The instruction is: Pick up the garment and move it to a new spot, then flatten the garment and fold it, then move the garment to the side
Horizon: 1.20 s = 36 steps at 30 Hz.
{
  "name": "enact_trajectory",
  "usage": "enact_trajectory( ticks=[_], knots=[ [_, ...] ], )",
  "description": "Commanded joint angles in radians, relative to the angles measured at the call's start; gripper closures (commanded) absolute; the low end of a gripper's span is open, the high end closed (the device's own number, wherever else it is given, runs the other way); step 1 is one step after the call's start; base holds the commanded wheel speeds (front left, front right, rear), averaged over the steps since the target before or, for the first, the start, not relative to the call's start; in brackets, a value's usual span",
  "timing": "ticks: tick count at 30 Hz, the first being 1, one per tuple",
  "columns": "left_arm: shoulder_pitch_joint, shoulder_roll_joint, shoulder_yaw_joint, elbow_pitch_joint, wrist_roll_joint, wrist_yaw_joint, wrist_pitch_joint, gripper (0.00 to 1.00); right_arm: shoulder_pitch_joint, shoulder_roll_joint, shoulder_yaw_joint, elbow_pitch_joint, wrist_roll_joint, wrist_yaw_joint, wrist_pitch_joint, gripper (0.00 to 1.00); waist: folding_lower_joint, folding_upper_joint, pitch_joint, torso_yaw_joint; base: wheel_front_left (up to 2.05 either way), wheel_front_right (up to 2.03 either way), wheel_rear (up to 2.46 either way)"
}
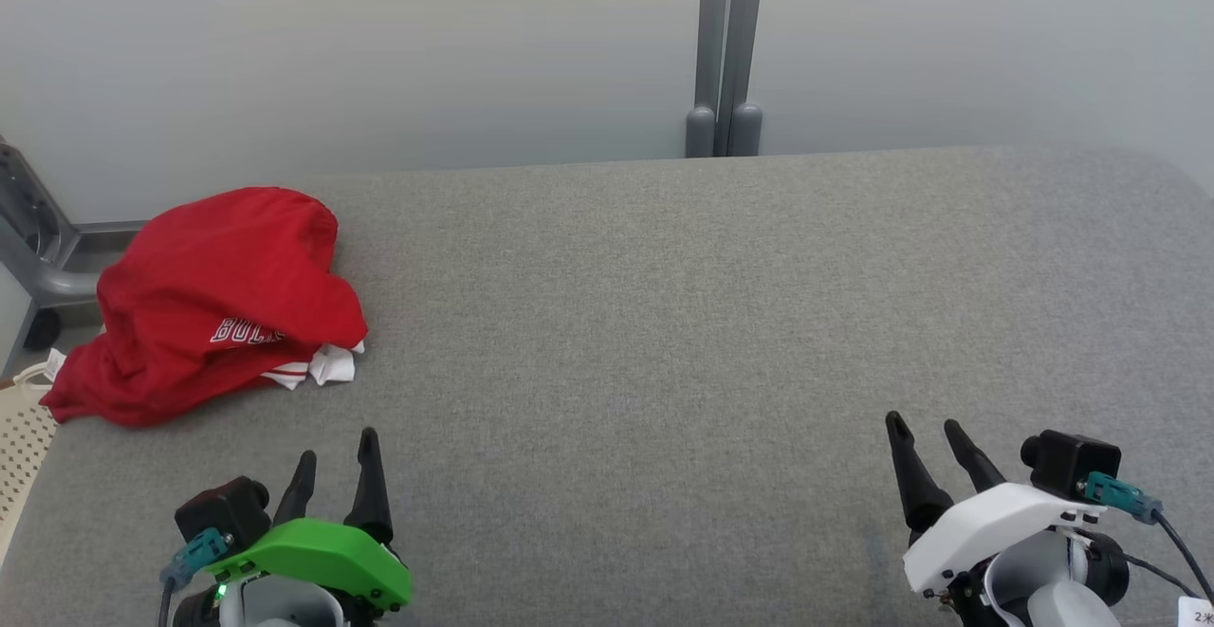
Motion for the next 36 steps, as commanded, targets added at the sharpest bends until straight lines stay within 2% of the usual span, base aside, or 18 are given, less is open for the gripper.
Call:
enact_trajectory(
  ticks=[1,36],
  knots=[
    [-0.015,0.013,-0.003,-0.009,0.025,0.007,-0.009,0.0,-0.003,-0.005,0.0,-0.01,-0.027,0.001,-0.004,0.0,0.0,0.0,-0.002,0.0,0.0,0.0,0.0],
    [0.02,0.075,-0.062,-0.048,0.178,0.077,0.016,0.0,0.0,-0.01,0.041,0.006,-0.27,0.001,-0.022,0.0,0.0,0.0,-0.035,0.0,0.0,0.0,0.0]
  ],
)
